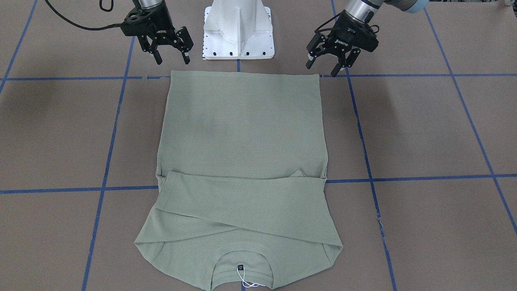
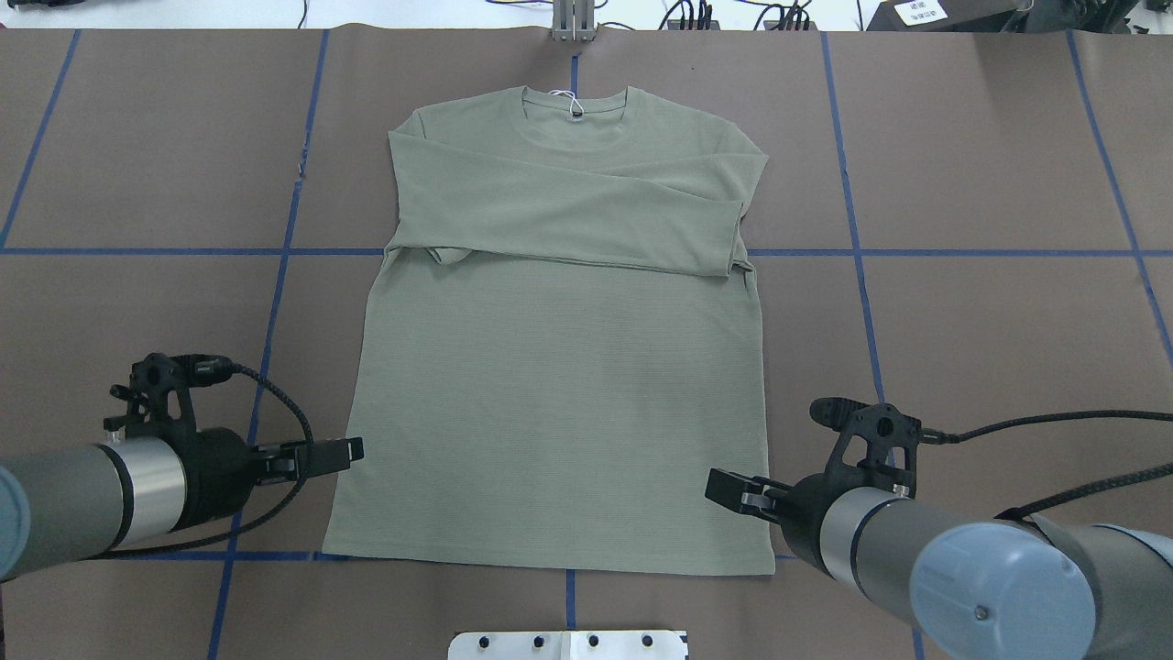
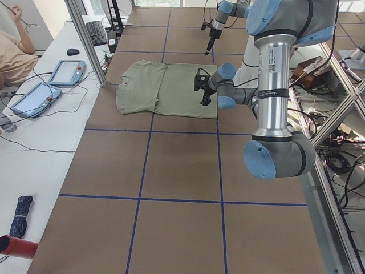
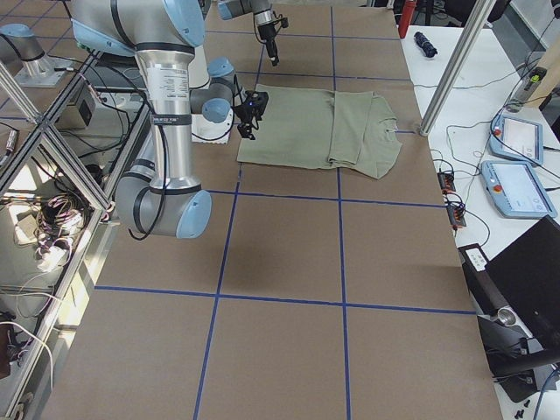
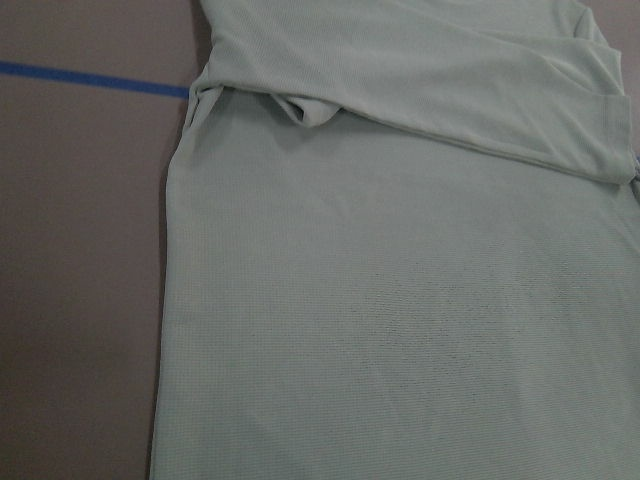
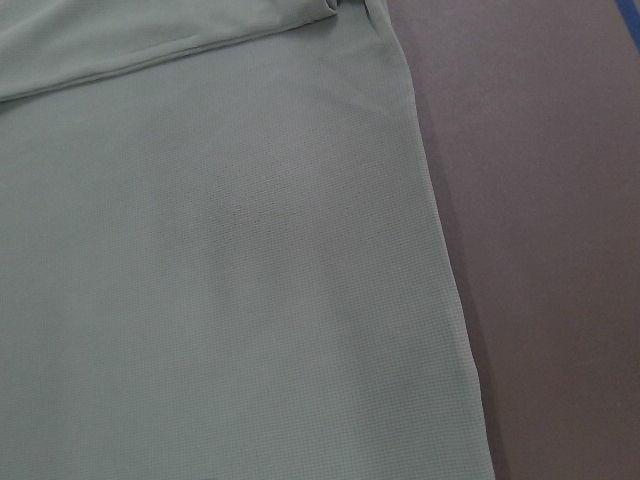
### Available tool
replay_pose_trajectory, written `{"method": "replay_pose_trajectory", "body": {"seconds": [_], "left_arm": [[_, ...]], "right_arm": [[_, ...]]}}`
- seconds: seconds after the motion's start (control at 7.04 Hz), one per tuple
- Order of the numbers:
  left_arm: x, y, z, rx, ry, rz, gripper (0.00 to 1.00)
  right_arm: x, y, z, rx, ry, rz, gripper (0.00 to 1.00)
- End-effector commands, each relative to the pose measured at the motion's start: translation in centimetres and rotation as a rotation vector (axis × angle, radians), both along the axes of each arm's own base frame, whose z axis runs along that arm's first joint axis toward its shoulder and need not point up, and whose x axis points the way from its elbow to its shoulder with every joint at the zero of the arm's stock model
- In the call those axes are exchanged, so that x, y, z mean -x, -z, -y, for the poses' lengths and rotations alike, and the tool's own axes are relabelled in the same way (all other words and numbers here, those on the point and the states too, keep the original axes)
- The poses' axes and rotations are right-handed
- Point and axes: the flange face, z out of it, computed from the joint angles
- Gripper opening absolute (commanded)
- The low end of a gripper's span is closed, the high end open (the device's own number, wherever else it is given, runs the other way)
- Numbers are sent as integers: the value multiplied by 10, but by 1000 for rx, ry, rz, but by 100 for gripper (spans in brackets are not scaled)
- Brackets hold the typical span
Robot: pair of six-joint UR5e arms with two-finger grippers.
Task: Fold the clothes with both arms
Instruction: 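Move both grippers down to the shirt hem corners nearest the robot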
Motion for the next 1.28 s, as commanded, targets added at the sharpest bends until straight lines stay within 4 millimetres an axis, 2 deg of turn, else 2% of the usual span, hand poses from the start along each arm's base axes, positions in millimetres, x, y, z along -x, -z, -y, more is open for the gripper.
{"method": "replay_pose_trajectory", "body": {"seconds": [0.0, 0.14, 0.43, 0.57, 0.85, 1.14], "left_arm": [[-30, -40, -34, 72, 26, 34, 88], [-43, -51, -46, 105, 30, 36, 83], [-58, -66, -53, 114, 18, 61, 82], [-61, -64, -54, 114, 15, 56, 82], [-71, -65, -56, 136, 19, 50, 70], [-73, -68, -57, 138, 17, 54, 68]], "right_arm": [[-17, -48, -14, -30, -16, 71, 99], [-14, -57, -14, -31, -18, 60, 100], [-11, -61, -14, -31, -20, 55, 100], [-10, -61, -15, -31, -18, 55, 100], [-10, -62, -15, -32, -18, 52, 100], [-10, -62, -14, -32, -20, 53, 100]]}}
